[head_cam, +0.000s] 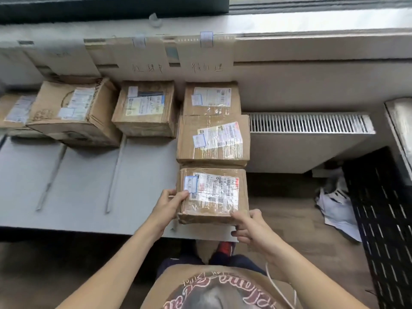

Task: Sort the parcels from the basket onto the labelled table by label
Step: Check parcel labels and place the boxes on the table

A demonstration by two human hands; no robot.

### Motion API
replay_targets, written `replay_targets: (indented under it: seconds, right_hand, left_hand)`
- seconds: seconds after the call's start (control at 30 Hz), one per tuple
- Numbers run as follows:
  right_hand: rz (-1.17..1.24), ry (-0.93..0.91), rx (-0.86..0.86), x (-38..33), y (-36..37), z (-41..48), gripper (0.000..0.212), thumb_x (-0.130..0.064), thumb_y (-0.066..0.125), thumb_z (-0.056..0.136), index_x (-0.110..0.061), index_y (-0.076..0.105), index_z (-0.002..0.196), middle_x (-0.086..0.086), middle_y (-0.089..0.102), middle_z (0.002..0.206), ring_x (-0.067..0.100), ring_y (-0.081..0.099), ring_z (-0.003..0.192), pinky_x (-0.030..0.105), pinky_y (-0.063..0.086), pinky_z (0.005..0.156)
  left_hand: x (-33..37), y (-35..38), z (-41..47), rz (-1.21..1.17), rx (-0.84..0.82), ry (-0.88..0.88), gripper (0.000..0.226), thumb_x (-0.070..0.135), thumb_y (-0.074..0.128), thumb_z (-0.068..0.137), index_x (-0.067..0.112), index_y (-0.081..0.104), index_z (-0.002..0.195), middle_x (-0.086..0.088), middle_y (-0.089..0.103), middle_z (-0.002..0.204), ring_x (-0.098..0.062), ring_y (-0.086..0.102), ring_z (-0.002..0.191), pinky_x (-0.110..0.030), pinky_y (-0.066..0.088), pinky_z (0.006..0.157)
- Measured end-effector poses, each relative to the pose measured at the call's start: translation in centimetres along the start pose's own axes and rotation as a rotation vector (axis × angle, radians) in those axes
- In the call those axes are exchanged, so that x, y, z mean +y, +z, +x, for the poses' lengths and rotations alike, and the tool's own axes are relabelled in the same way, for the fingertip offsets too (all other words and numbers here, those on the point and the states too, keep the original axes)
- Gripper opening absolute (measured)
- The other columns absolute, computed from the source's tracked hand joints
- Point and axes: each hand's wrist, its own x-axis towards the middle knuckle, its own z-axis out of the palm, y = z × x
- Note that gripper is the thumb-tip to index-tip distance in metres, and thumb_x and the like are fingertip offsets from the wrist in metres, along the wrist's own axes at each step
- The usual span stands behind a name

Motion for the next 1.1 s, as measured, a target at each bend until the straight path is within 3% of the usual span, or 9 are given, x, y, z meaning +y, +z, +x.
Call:
replay_targets:
  seconds: [0.13,0.3,0.53,0.7,0.77,0.8,0.87,0.93,1.1]
  right_hand:
    - [-0.011,-0.005,0.02,0.3,0.4,2.2,0.057,-0.06,0.073,0.085,-0.024,0.039,0.114,0.009,0.06,0.125,0.019,0.073,0.103,0.04,0.059,0.096]
    - [0.043,-0.036,0.041,0.3,1.1,3.5,0.062,-0.062,0.072,0.085,-0.024,0.039,0.12,0.008,0.058,0.129,0.019,0.073,0.103,0.038,0.059,0.097]
    - [0.127,-0.02,0.047,-0.2,1.1,4.0,0.052,-0.054,0.074,0.088,-0.025,0.041,0.116,0.008,0.059,0.13,0.022,0.071,0.109,0.042,0.057,0.102]
    - [0.226,-0.004,0.07,0.9,2.1,4.0,0.068,-0.055,0.076,0.086,-0.027,0.035,0.131,0.007,0.049,0.138,0.023,0.062,0.12,0.042,0.056,0.1]
    - [0.259,-0.006,0.099,1.1,2.8,3.8,0.071,-0.054,0.078,0.085,-0.031,0.031,0.133,0.007,0.047,0.14,0.024,0.061,0.119,0.044,0.055,0.102]
    - [0.274,-0.009,0.117,1.4,3.1,3.6,0.073,-0.054,0.079,0.084,-0.033,0.029,0.134,0.007,0.046,0.142,0.024,0.062,0.119,0.045,0.054,0.104]
    - [0.307,-0.014,0.151,2.0,4.1,3.3,0.081,-0.054,0.081,0.081,-0.037,0.027,0.139,0.01,0.046,0.146,0.026,0.064,0.118,0.048,0.054,0.106]
    - [0.347,-0.028,0.19,2.5,5.4,2.8,0.087,-0.051,0.082,0.081,-0.038,0.024,0.145,0.013,0.046,0.149,0.028,0.066,0.115,0.048,0.054,0.105]
    - [0.403,-0.056,0.309,3.5,10.8,1.4,0.084,-0.04,0.078,0.09,-0.026,0.024,0.152,0.02,0.049,0.143,0.031,0.069,0.108,0.048,0.052,0.107]
  left_hand:
    - [0.0,1.1,0.4,0.051,0.105,0.046,0.027,0.032,0.058,0.104,0.019,0.063,0.127,0.004,0.074,0.115,-0.004,0.072,0.096,-0.015,0.053,0.071]
    - [0.9,1.5,0.6,0.059,0.135,0.091,0.031,0.029,0.054,0.106,0.023,0.066,0.134,0.01,0.073,0.115,-0.002,0.069,0.102,-0.015,0.051,0.077]
    - [1.0,1.8,0.8,0.066,0.118,0.089,0.033,0.026,0.052,0.107,0.021,0.064,0.137,0.007,0.073,0.119,0.002,0.068,0.098,-0.003,0.048,0.062]
    - [0.9,1.4,0.1,0.038,0.1,0.082,0.023,0.029,0.056,0.106,0.028,0.065,0.127,0.01,0.071,0.121,0.008,0.065,0.096,-0.002,0.048,0.065]
    - [0.9,0.9,-0.6,0.018,0.108,0.059,0.009,0.03,0.057,0.106,0.033,0.062,0.112,0.009,0.067,0.126,0.008,0.062,0.098,-0.006,0.05,0.077]
    - [0.6,0.4,-0.9,0.015,0.108,0.06,0.017,0.031,0.057,0.105,0.029,0.062,0.121,0.005,0.062,0.136,0.002,0.062,0.11,-0.014,0.051,0.092]
    - [-0.3,-0.8,-1.3,-0.007,0.121,0.06,0.057,0.037,0.058,0.104,0.014,0.043,0.154,-0.002,0.045,0.158,-0.015,0.051,0.138,-0.037,0.042,0.117]
    - [-1.7,-2.2,-1.8,-0.074,0.132,0.064,0.066,0.039,0.057,0.104,0.013,0.034,0.16,-0.002,0.042,0.161,-0.017,0.048,0.141,-0.044,0.039,0.12]
    - [-5.4,-6.5,-3.7,-0.289,0.113,0.045,0.058,0.033,0.058,0.105,0.009,0.042,0.155,-0.005,0.055,0.148,-0.017,0.058,0.128,-0.042,0.046,0.114]
